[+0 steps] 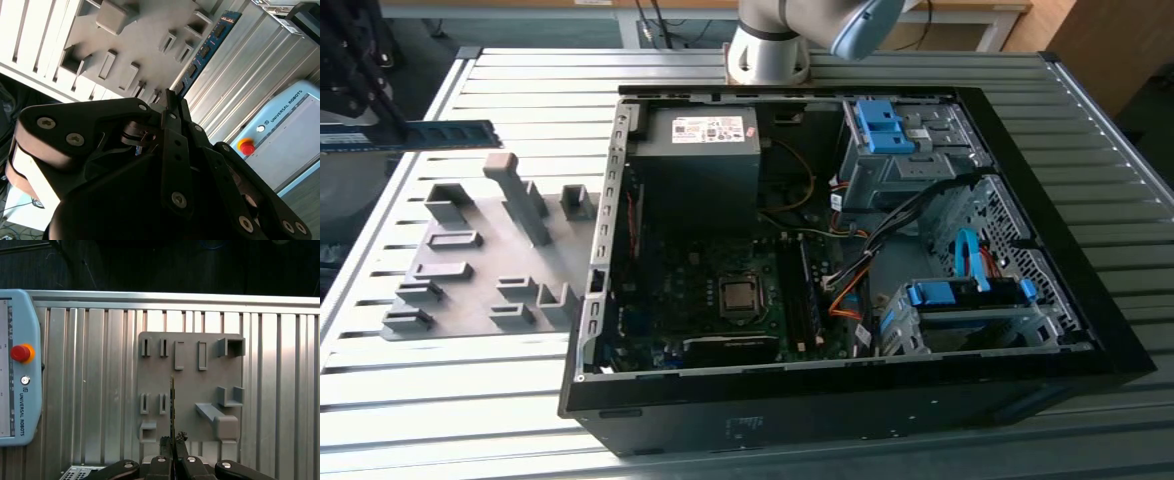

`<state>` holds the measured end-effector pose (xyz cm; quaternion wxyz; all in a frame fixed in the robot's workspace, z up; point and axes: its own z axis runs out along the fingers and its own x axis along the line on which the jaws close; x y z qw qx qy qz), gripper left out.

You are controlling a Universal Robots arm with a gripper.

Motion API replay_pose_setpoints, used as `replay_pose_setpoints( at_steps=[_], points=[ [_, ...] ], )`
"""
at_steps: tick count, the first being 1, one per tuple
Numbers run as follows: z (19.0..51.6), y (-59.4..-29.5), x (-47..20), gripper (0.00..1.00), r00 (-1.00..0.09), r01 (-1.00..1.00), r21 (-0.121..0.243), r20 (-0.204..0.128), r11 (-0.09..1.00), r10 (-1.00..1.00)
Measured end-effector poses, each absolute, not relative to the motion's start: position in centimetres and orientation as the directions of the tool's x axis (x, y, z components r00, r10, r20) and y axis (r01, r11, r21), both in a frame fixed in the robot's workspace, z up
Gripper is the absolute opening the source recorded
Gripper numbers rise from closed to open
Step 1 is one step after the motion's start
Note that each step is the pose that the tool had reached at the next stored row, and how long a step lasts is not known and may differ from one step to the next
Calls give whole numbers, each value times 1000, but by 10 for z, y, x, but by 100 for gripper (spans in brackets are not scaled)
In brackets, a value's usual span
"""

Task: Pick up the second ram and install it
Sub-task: 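Pick up the second ram and move it above second insertion slot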

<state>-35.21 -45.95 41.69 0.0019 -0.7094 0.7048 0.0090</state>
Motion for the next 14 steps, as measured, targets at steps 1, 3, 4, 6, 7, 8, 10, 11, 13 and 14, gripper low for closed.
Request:
replay_pose_setpoints(
  at_steps=[1, 3, 4, 6, 7, 8, 10, 11, 13, 14],
  points=[
    [417, -460, -352, 14, 6, -1000, 10, -15, -7, -1000],
    [417, -460, -351, 14, 6, -1000, 10, -15, -7, -1000],
    [417, -460, -350, 14, 6, -1000, 10, -15, -7, -1000],
    [417, -460, -349, 14, 6, -1000, 10, -15, -7, -1000],
    [417, -460, -349, 14, 6, -1000, 10, -15, -7, -1000],
    [417, -460, -348, 14, 6, -1000, 10, -15, -7, -1000],
    [417, -460, -347, 14, 6, -1000, 10, -15, -7, -1000],
    [417, -460, -346, 14, 6, -1000, 10, -15, -7, -1000],
    [417, -460, -345, 14, 6, -1000, 10, -15, -7, -1000],
    [417, -460, -345, 14, 6, -1000, 10, -15, -7, -1000]
  ],
)
